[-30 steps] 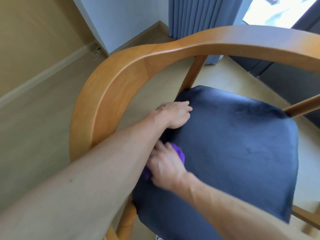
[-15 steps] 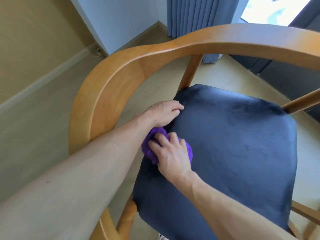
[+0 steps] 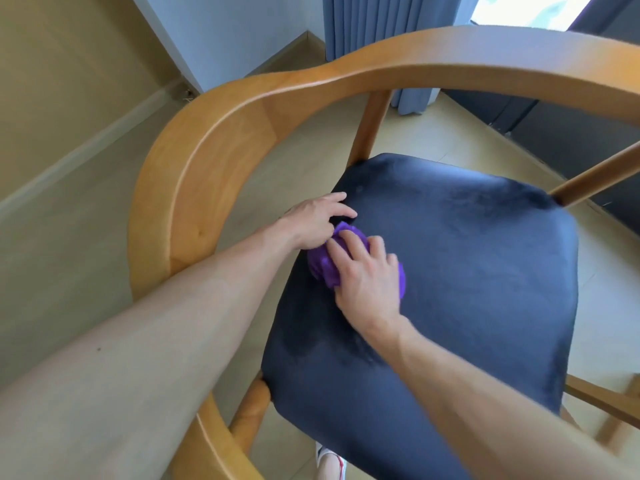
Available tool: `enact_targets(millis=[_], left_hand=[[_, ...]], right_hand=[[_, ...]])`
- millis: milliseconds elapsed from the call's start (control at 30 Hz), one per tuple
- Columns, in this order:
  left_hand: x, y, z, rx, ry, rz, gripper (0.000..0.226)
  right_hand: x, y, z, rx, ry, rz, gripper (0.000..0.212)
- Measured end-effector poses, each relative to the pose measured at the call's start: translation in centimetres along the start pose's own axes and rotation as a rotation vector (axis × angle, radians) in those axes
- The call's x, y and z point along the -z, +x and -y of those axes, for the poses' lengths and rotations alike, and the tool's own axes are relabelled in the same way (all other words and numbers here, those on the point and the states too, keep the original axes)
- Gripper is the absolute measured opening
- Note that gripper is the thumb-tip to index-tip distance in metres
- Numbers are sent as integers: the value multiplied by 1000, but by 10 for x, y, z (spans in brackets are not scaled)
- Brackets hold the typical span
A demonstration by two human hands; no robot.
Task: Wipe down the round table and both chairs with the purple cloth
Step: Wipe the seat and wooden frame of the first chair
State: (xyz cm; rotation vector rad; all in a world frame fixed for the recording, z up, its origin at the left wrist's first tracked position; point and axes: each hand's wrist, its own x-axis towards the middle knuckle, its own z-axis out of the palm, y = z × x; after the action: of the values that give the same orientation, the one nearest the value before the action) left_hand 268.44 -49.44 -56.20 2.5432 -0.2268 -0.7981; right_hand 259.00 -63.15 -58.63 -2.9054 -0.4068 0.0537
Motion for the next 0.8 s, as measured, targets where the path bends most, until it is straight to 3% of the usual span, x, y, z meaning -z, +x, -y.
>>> enact_targets(millis=[67, 233, 333, 433, 533, 700, 800], left_hand=[[-2, -1, 1, 11, -6, -11, 61], [-16, -1, 1, -8, 44, -72, 48], [-31, -2, -4, 12, 134, -91, 60], [-46, -5, -11, 35, 191, -159, 68], [-56, -9, -12, 29, 231, -204, 70], [-58, -15, -10, 3, 210, -252, 66], [-52, -19, -4, -2, 191, -201, 70]], right_hand=[[-8, -17, 28, 75, 62, 8, 39], [-12, -59, 50, 684, 60, 214, 29], [-6, -73, 32, 843, 55, 317, 32], [-3, -100, 6, 938, 52, 314, 43], [-1, -97, -14, 870, 51, 232, 38], [-1, -52, 22, 355, 126, 116, 35], [-15, -72, 50, 402, 161, 72, 32]])
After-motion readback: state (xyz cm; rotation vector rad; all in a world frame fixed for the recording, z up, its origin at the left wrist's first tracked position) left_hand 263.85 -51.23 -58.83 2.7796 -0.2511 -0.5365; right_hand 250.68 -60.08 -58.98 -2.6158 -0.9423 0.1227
